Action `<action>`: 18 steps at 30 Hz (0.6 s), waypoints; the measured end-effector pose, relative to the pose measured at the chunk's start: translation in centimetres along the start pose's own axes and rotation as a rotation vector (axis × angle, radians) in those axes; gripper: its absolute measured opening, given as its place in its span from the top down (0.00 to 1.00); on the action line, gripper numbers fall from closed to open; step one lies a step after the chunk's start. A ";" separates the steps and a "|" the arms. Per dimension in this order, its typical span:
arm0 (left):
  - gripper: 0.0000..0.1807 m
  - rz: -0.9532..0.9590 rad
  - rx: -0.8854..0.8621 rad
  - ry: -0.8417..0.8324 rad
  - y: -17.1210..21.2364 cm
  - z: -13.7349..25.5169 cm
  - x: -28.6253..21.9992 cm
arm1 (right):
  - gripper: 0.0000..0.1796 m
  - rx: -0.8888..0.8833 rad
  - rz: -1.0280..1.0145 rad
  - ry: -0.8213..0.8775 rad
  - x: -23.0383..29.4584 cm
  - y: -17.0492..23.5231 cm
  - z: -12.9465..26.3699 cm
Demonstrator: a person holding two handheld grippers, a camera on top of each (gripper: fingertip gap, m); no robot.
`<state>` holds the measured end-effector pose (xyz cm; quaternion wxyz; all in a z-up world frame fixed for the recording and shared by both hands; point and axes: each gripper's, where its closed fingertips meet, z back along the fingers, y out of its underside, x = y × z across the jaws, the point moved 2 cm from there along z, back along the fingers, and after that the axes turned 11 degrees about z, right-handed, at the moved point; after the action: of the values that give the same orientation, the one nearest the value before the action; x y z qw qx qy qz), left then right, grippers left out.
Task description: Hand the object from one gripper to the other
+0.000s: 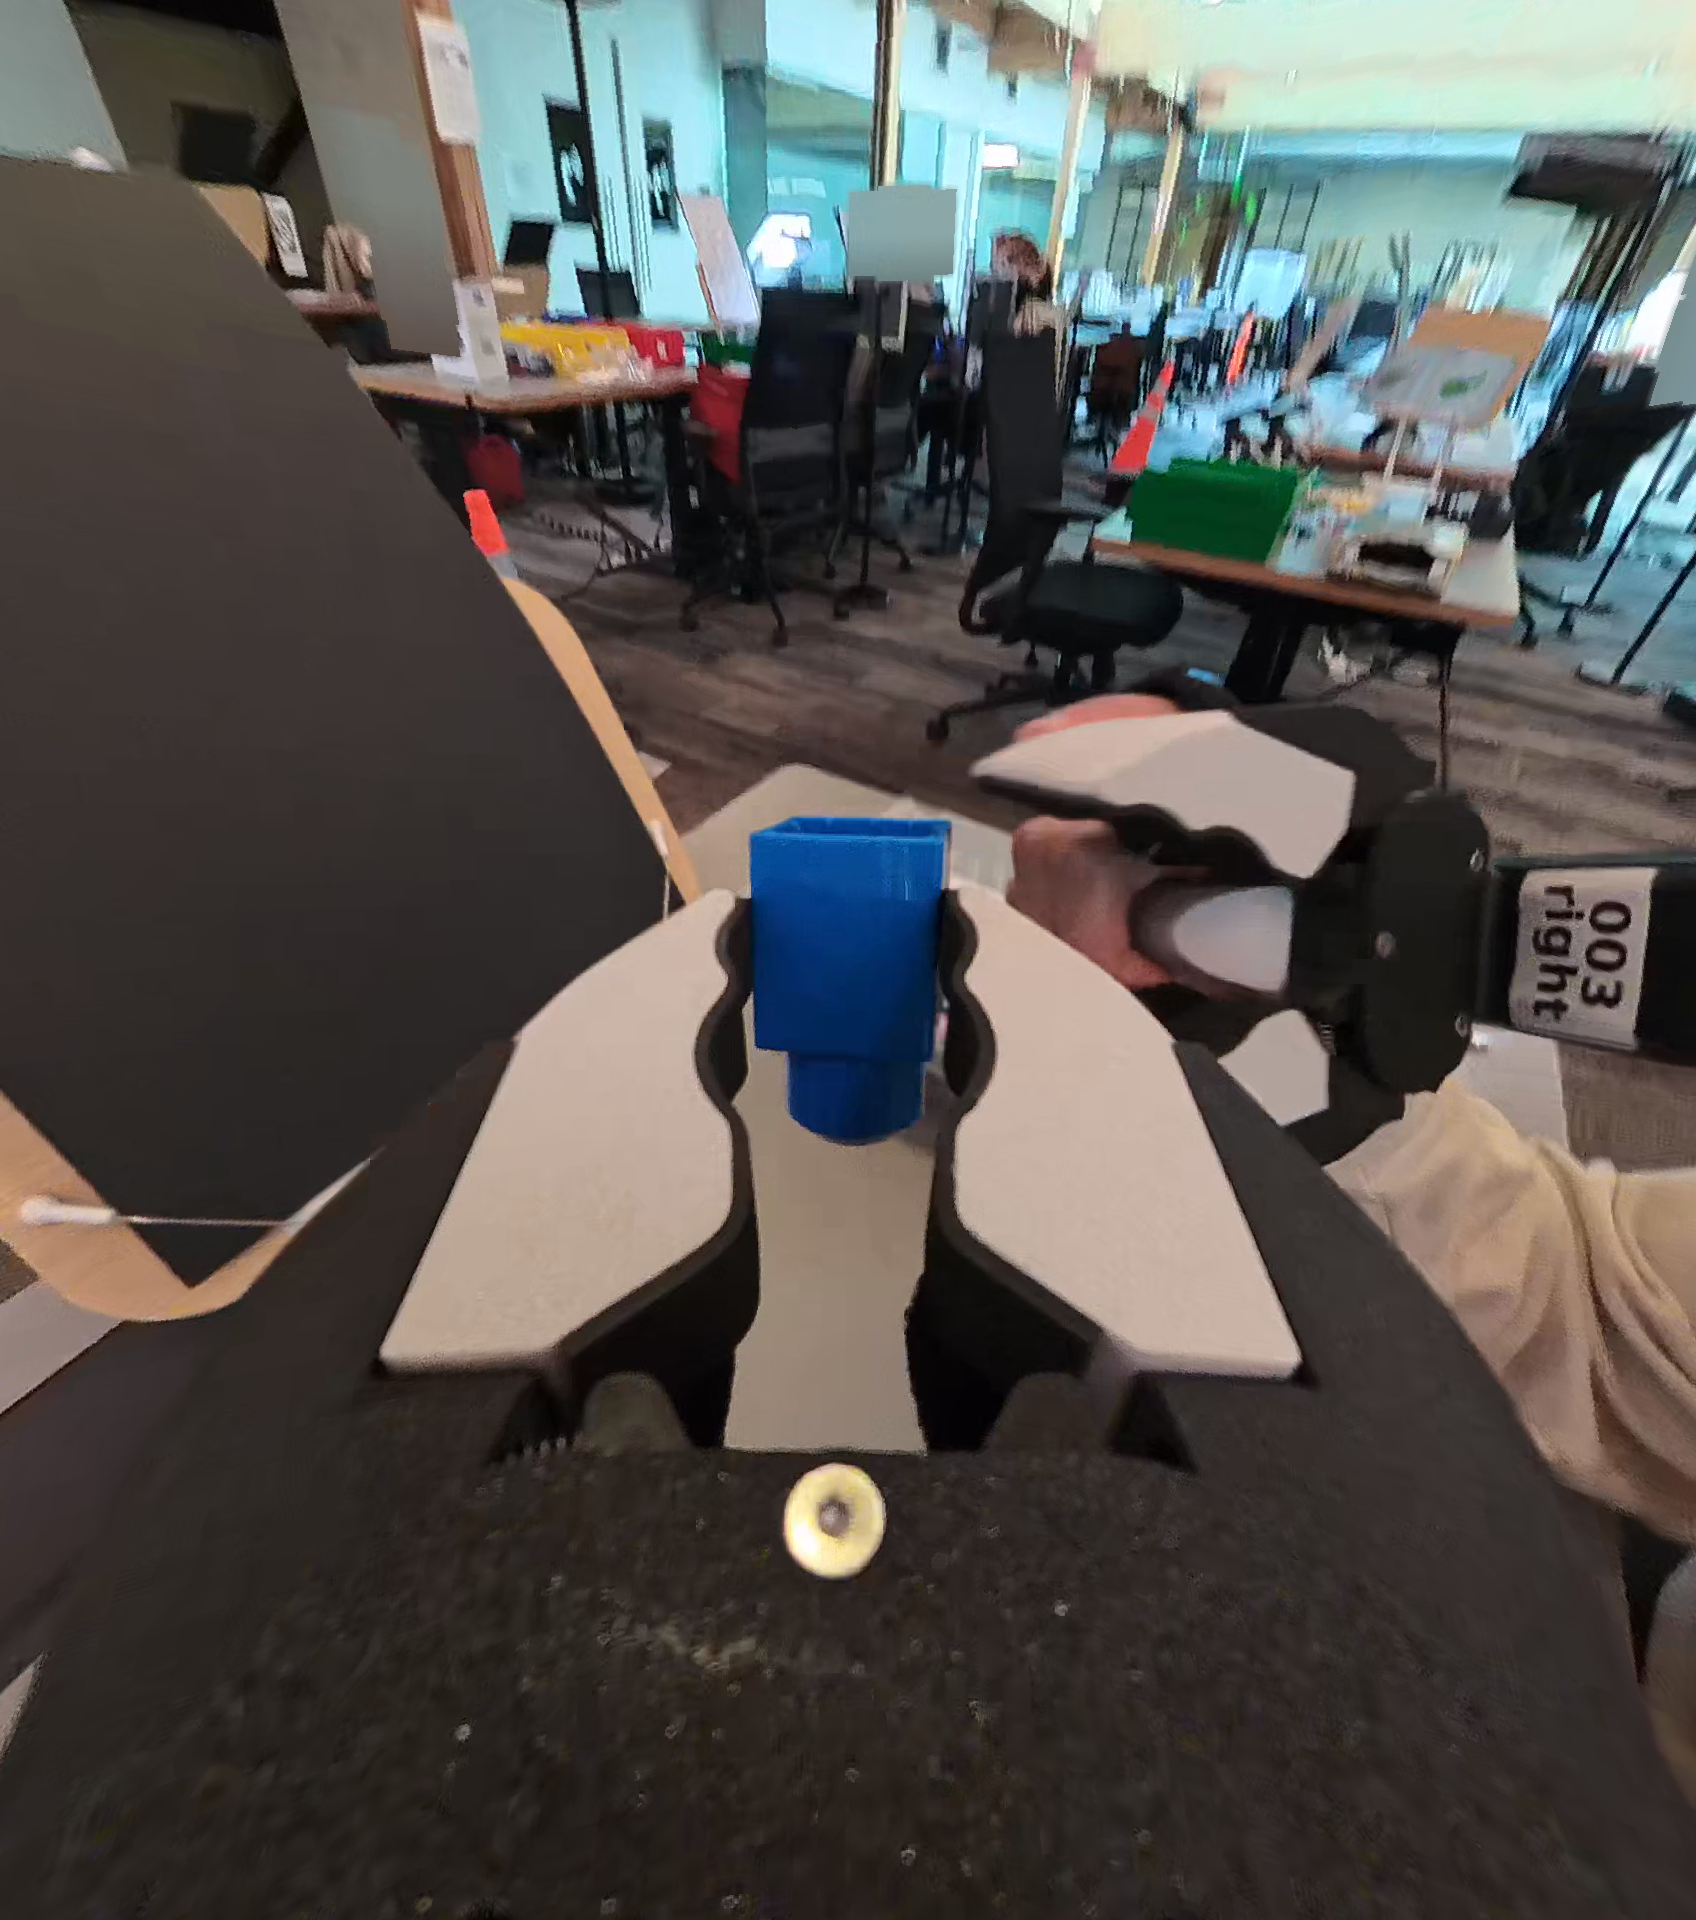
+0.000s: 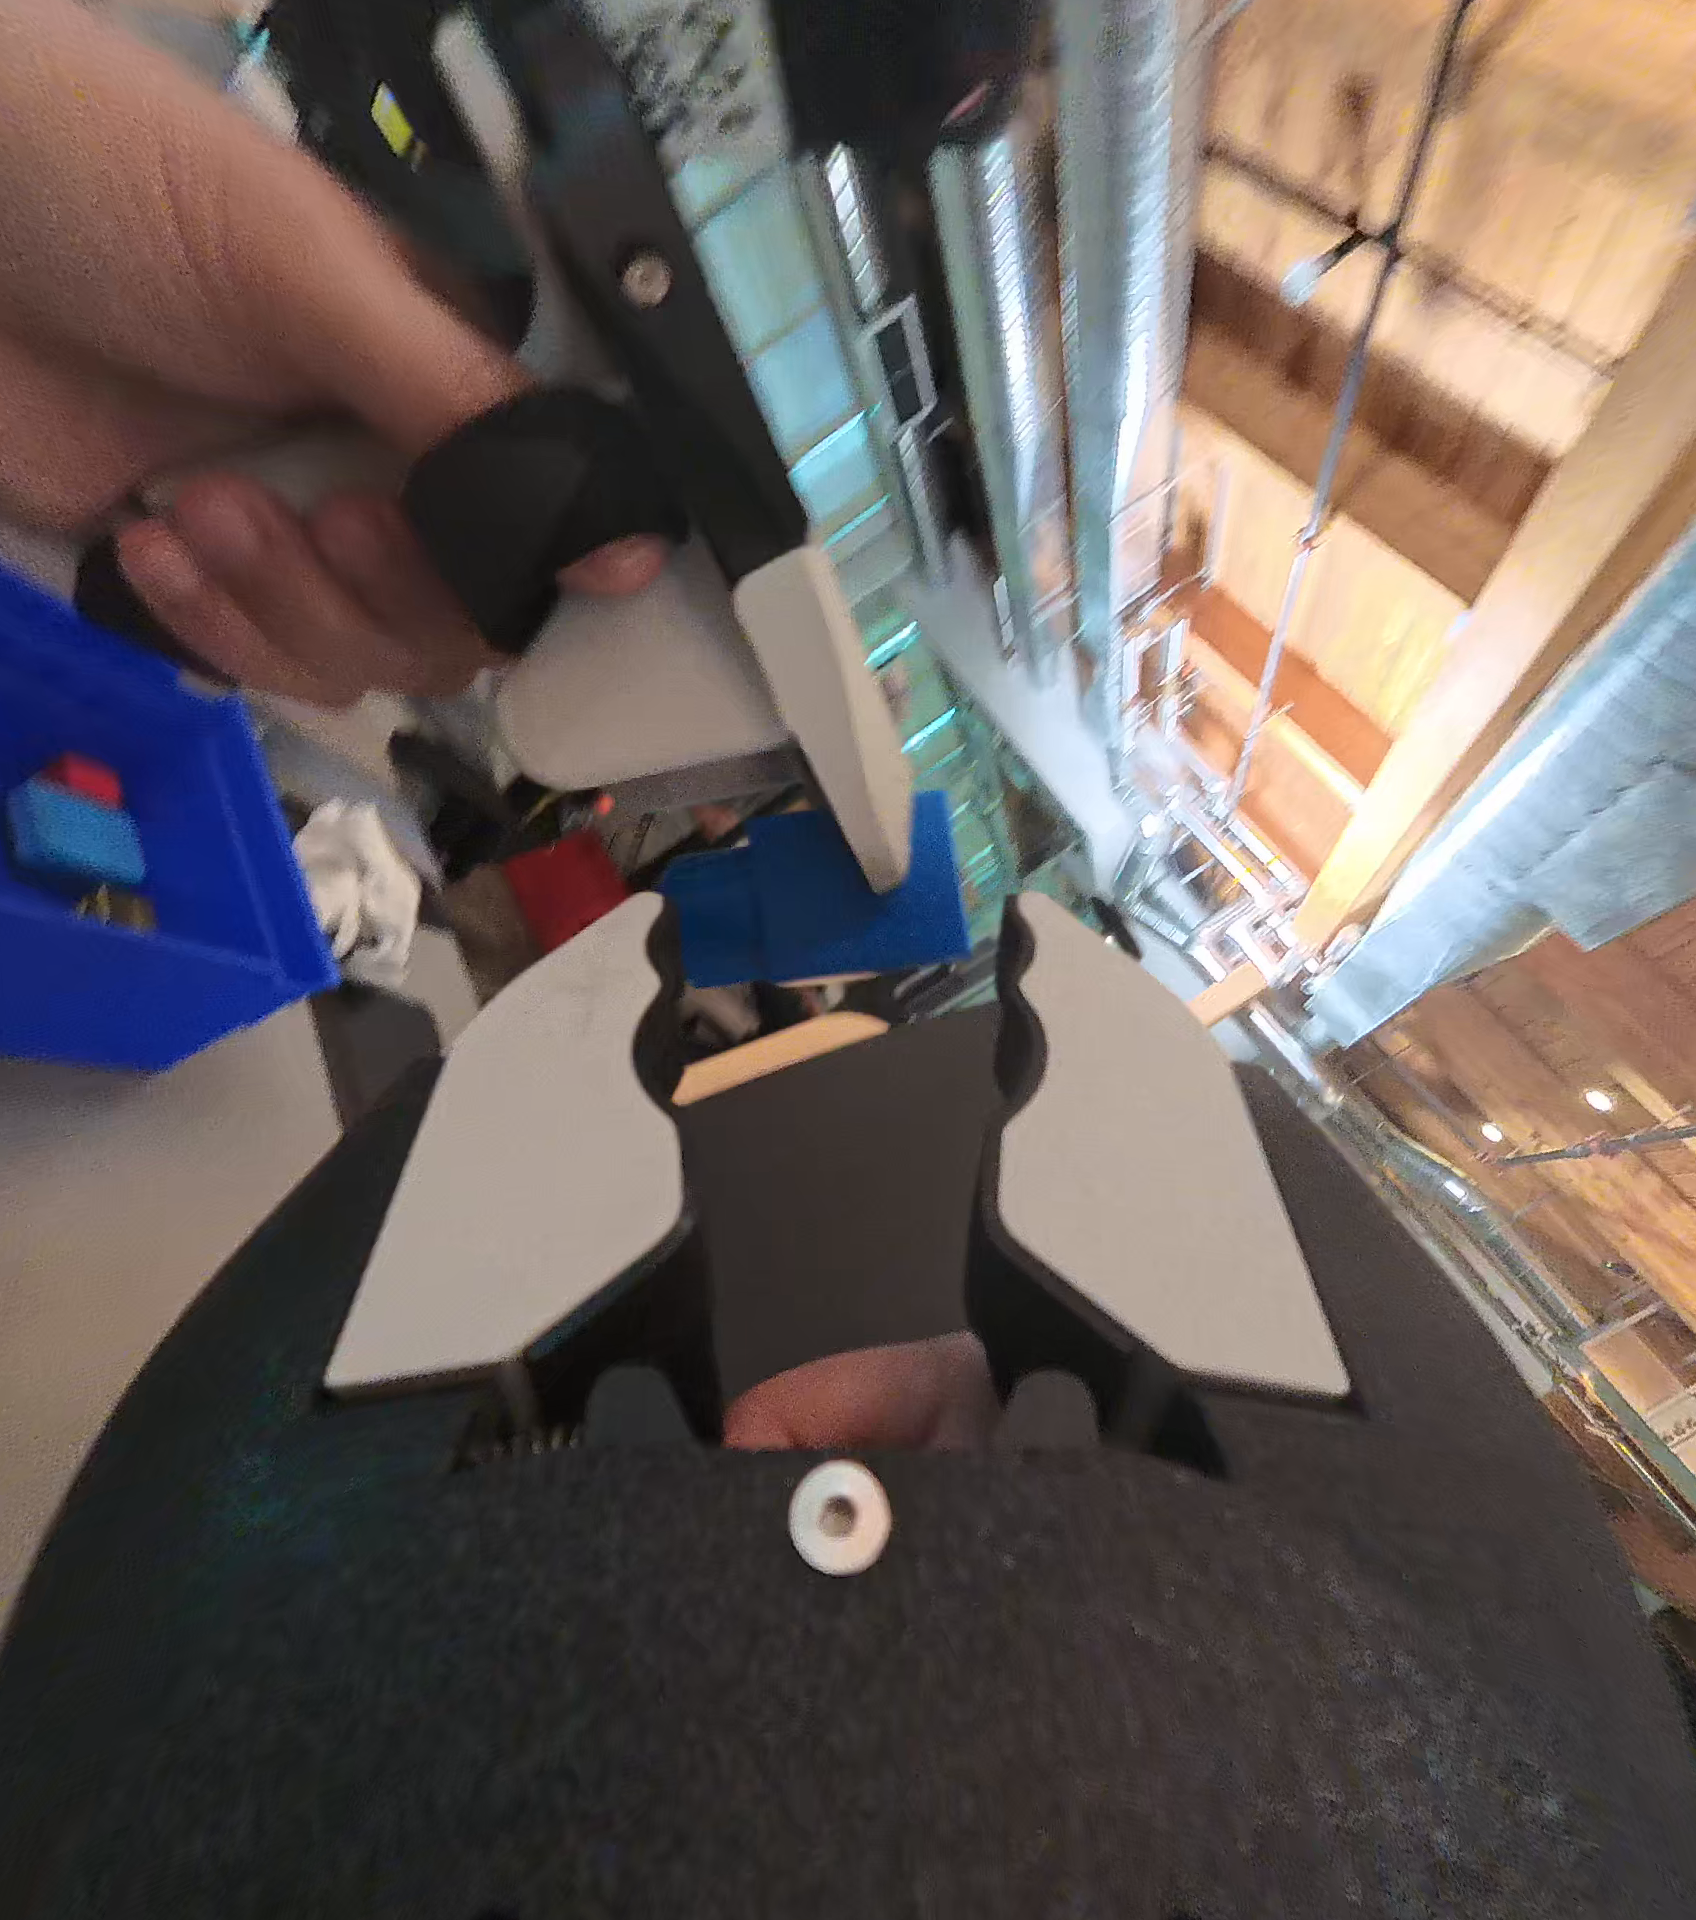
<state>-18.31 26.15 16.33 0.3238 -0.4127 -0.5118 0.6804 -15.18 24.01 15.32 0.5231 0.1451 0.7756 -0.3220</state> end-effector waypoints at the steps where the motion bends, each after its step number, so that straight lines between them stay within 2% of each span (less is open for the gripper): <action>1: 0.82 0.010 -0.055 0.012 -0.8 0.5 0.3 | 0.70 -0.028 -0.031 0.041 -0.8 -0.2 0.3; 3: 0.82 0.081 -0.246 0.085 -3.1 2.2 0.8 | 0.67 -0.059 -0.150 0.099 -2.4 -0.2 0.6; 6: 0.82 0.352 -0.546 0.276 -5.9 4.7 1.5 | 0.67 -0.127 -0.308 0.216 -3.9 -0.1 0.6; 9: 0.81 0.668 -0.716 0.422 -6.1 4.8 2.6 | 0.67 -0.013 -0.136 0.343 -3.5 0.3 -0.4; 12: 0.81 0.844 -0.724 0.480 -5.1 2.9 2.9 | 0.72 0.009 -0.044 0.408 -2.9 -0.6 -0.6; 15: 0.81 0.904 -0.660 0.531 -4.3 0.7 2.0 | 0.76 0.025 -0.066 0.399 -3.0 -0.4 -0.6; 18: 0.81 0.912 -0.578 0.572 -3.8 -1.1 0.4 | 0.76 0.029 -0.099 0.381 -3.3 0.3 -0.5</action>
<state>-17.42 28.01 19.72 -0.0005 -0.8277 -0.3400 0.4464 -14.01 24.91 18.29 0.3484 0.1724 0.8620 -0.3253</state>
